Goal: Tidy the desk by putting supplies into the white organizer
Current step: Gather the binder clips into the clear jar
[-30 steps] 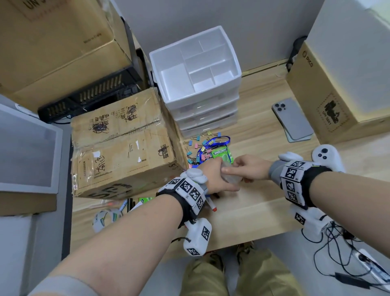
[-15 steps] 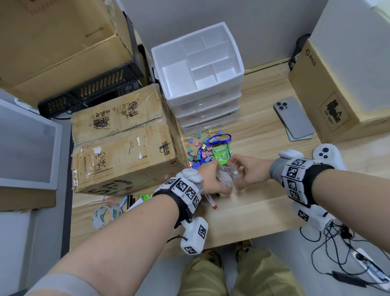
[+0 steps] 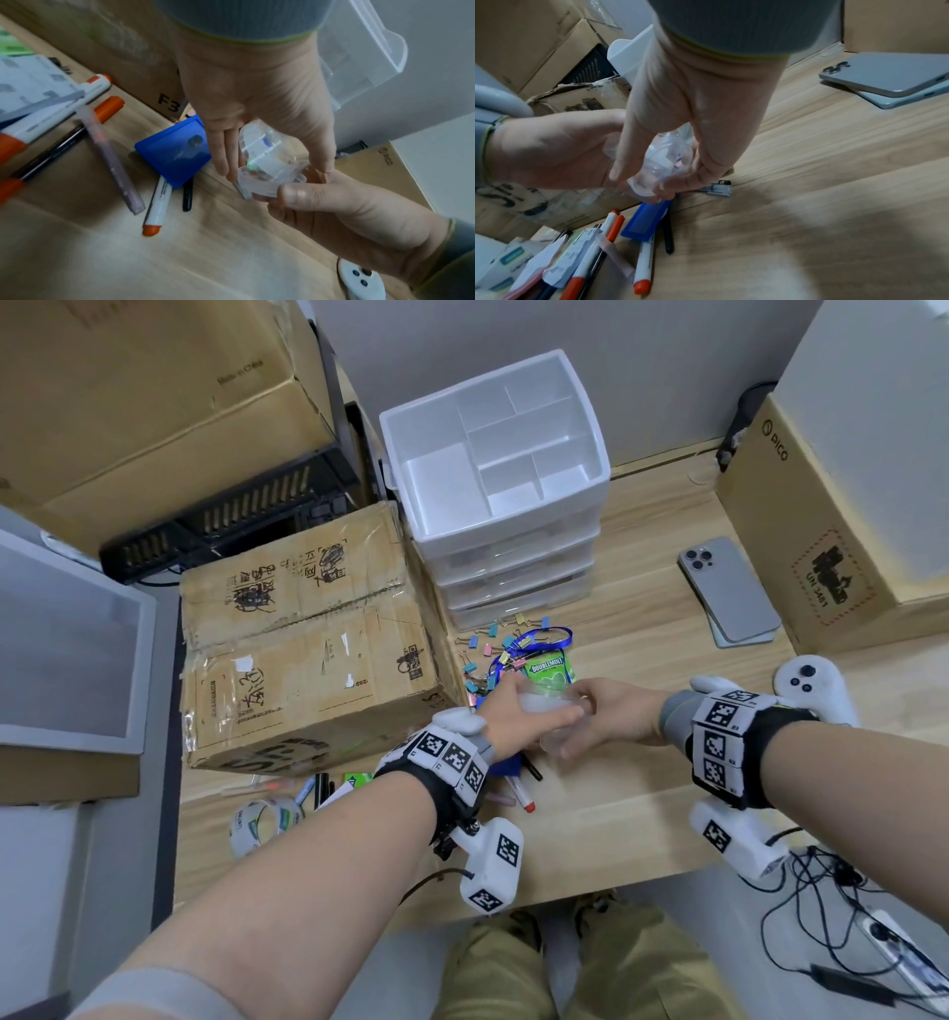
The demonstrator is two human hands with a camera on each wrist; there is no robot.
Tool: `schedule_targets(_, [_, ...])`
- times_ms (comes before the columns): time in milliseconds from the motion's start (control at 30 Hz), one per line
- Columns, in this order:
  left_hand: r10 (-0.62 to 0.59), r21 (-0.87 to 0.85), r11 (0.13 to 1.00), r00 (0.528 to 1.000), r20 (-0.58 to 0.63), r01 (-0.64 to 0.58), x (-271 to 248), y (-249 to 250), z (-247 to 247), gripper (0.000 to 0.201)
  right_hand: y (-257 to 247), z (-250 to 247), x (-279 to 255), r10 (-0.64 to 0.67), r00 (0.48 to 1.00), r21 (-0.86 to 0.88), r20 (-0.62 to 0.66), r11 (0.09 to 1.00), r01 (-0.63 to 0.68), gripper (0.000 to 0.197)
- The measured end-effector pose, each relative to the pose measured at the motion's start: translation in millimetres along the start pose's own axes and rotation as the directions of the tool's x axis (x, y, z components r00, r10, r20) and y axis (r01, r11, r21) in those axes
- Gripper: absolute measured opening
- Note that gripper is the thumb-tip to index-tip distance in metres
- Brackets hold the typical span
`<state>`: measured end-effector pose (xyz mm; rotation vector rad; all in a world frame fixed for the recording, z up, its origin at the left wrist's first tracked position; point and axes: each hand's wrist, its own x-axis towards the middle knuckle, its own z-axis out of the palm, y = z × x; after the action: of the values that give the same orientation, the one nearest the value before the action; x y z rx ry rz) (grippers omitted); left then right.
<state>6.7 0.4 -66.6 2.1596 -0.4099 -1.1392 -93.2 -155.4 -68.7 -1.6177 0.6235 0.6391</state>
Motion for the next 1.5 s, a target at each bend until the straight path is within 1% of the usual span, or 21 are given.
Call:
schedule_targets(67, [0.002,-0.046,0.999,1.000,-0.003,-0.002,-3,-2,0,0.102,-1,1,1,0.021,0.999,0.109,0.024,0.994,-0.024,0.099])
schedule_targets(167, [-0.013,-0.082,0.997,1.000,0.006,0.013,-5,-6,1,0.088,-2,5,1,0.020,0.998,0.179,0.054,0.983,-0.030,0.073])
schedule_targets(233, [-0.006,-0.089,0.996,1.000,0.028,0.009,-5,-9,1,0.083,-1,9,3,0.024,0.995,0.186,0.096,0.982,-0.041,0.076])
schedule_targets(267, [-0.004,-0.104,0.995,0.999,0.041,0.009,-5,-11,1,0.082,-1,11,4,0.019,0.991,0.196,0.135,0.980,-0.045,0.078])
schedule_targets(367, [-0.002,-0.177,0.984,0.997,0.074,0.016,-4,-15,1,0.088,-1,16,8,-0.048,0.972,0.259,0.231,0.966,-0.014,0.065])
schedule_targets(433, [0.010,-0.213,0.977,0.997,0.072,0.005,-3,-20,1,0.095,-3,19,12,-0.085,0.957,0.278,0.276,0.961,0.006,0.066])
schedule_targets(500, [0.025,-0.217,0.976,0.998,0.061,-0.011,-2,-26,0,0.095,-5,20,17,-0.086,0.953,0.244,0.290,0.970,0.013,0.069])
schedule_targets(567, [0.041,-0.207,0.978,0.998,0.049,-0.030,-5,-30,-4,0.079,-9,21,21,-0.096,0.941,0.169,0.325,0.985,0.042,0.069])
schedule_targets(633, [0.053,-0.194,0.980,0.998,0.045,-0.044,-8,-33,-7,0.060,-14,18,23,-0.080,0.926,-0.020,0.370,0.995,0.094,0.064])
schedule_targets(667, [0.058,-0.186,0.981,0.998,0.040,-0.050,-10,-36,-10,0.055,-18,17,25,-0.041,0.925,-0.176,0.377,0.978,0.115,0.057])
schedule_targets(733, [0.067,-0.174,0.983,0.997,0.047,-0.058,-13,-42,-13,0.055,-23,13,30,0.005,0.951,-0.475,0.308,0.867,0.150,0.041])
schedule_targets(767, [0.067,-0.167,0.984,0.996,0.054,-0.057,-14,-45,-14,0.056,-24,9,33,-0.021,0.969,-0.568,0.245,0.807,0.160,0.032])
schedule_targets(833, [0.059,-0.152,0.987,0.997,0.054,-0.050,-16,-51,-19,0.055,-30,6,42,-0.153,0.981,-0.660,0.118,0.726,0.193,0.024])
schedule_targets(933, [0.068,-0.149,0.987,0.995,0.070,-0.057,-18,-55,-25,0.061,-39,2,54,-0.334,0.943,-0.729,-0.007,0.647,0.224,0.016])
schedule_targets(967, [0.075,-0.152,0.986,0.994,0.076,-0.063,-19,-57,-27,0.064,-43,4,59,-0.380,0.924,-0.747,-0.028,0.622,0.234,0.018])
schedule_targets(1033, [0.069,-0.153,0.987,0.995,0.075,-0.057,-21,-60,-32,0.067,-48,13,73,-0.428,0.903,-0.775,-0.045,0.585,0.239,0.041])
schedule_targets(1100, [0.071,-0.159,0.985,0.995,0.068,-0.059,-24,-63,-35,0.069,-51,23,82,-0.432,0.901,-0.805,-0.044,0.550,0.224,0.060])
schedule_targets(1200, [0.055,-0.191,0.981,0.996,0.068,-0.042,-26,-69,-41,0.063,-52,35,96,-0.410,0.910,-0.876,-0.060,0.459,0.149,0.063])
schedule_targets(1267, [0.044,-0.192,0.981,0.996,0.077,-0.029,-27,-72,-44,0.057,-51,38,102,-0.407,0.909,-0.868,-0.093,0.479,0.127,0.053])
schedule_targets(1400, [0.036,-0.177,0.984,0.995,0.088,-0.020,-27,-79,-45,0.055,-49,37,108,-0.421,0.903,-0.768,-0.084,0.604,0.211,0.034])
schedule_targets(1500, [0.036,-0.168,0.986,0.994,0.103,-0.018,-26,-79,-45,0.055,-47,34,106,-0.445,0.892,-0.724,-0.079,0.641,0.255,0.034])
